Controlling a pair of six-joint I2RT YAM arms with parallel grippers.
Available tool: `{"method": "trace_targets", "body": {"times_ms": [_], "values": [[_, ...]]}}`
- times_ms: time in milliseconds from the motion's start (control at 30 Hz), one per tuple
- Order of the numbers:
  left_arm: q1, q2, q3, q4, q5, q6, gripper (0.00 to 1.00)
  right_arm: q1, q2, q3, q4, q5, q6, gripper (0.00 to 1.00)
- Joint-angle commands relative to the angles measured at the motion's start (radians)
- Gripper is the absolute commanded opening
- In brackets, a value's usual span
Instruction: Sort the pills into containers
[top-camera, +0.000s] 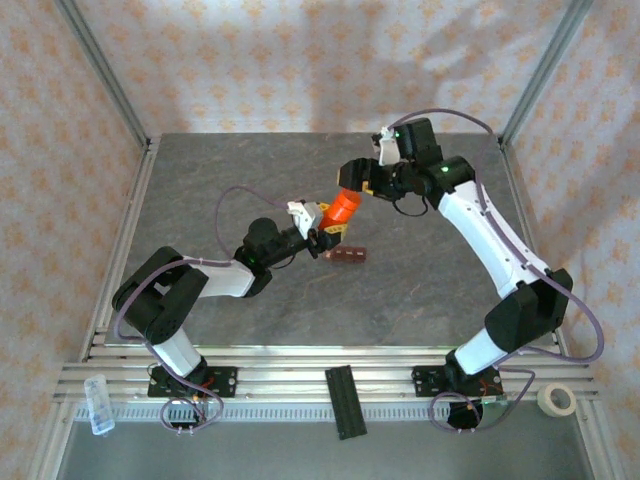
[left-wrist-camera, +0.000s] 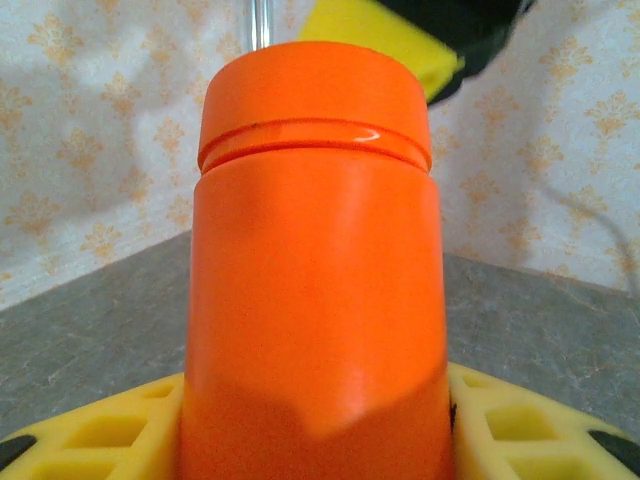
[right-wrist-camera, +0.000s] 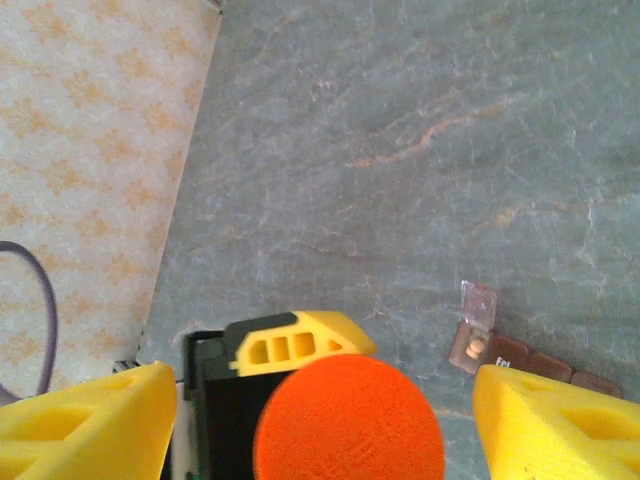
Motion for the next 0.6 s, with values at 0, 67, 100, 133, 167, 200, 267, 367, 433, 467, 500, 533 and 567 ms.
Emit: {"method": "trace_targets", "body": {"times_ms": [0,67,100,133,167,200,267,367,433,467,500,533,567], "values": [[0.001,-0.042,-0.006,0.072,-0.016,0.028,0.0,-0.016,0.019,0.067,-0.054,0.028,-0.031,0.78],[0.002,-0.042,-0.007,0.07,-0.017,0.03,0.0,-0.025,0.021,0.086,-0.063,0.027,-0.037,0.78],[0.002,-0.043,-0.008,0.07,-0.016,0.03,0.0,-0.028,0.02,0.092,-0.066,0.027,-0.04,0.78],[0.003,-0.042,-0.009,0.07,-0.015,0.029,0.0,-0.036,0.02,0.097,-0.071,0.025,-0.041,0.78],[0.003,-0.044,-0.009,0.07,-0.015,0.031,0.0,-0.042,0.016,0.1,-0.071,0.022,-0.046,0.78],[0.003,-0.045,-0.011,0.07,-0.015,0.031,0.0,-0.047,0.012,0.1,-0.071,0.021,-0.049,0.78],[0.004,-0.045,-0.01,0.068,-0.015,0.032,0.0,-0.061,0.002,0.099,-0.074,0.021,-0.059,0.78],[0.003,-0.046,-0.009,0.068,-0.015,0.032,0.0,-0.079,-0.013,0.096,-0.078,0.016,-0.078,0.78],[0.004,-0.045,-0.007,0.069,-0.013,0.033,0.0,-0.087,-0.022,0.092,-0.081,0.017,-0.093,0.79],[0.003,-0.046,-0.006,0.067,-0.013,0.03,0.0,-0.09,-0.026,0.089,-0.084,0.017,-0.097,0.79],[0.004,-0.045,-0.006,0.067,-0.013,0.03,0.0,-0.094,-0.028,0.088,-0.084,0.016,-0.102,0.79],[0.004,-0.045,-0.007,0.067,-0.013,0.031,0.0,-0.097,-0.029,0.087,-0.085,0.018,-0.105,0.79],[0.004,-0.046,-0.005,0.067,-0.014,0.03,0.0,-0.1,-0.03,0.085,-0.088,0.02,-0.109,0.79]]}}
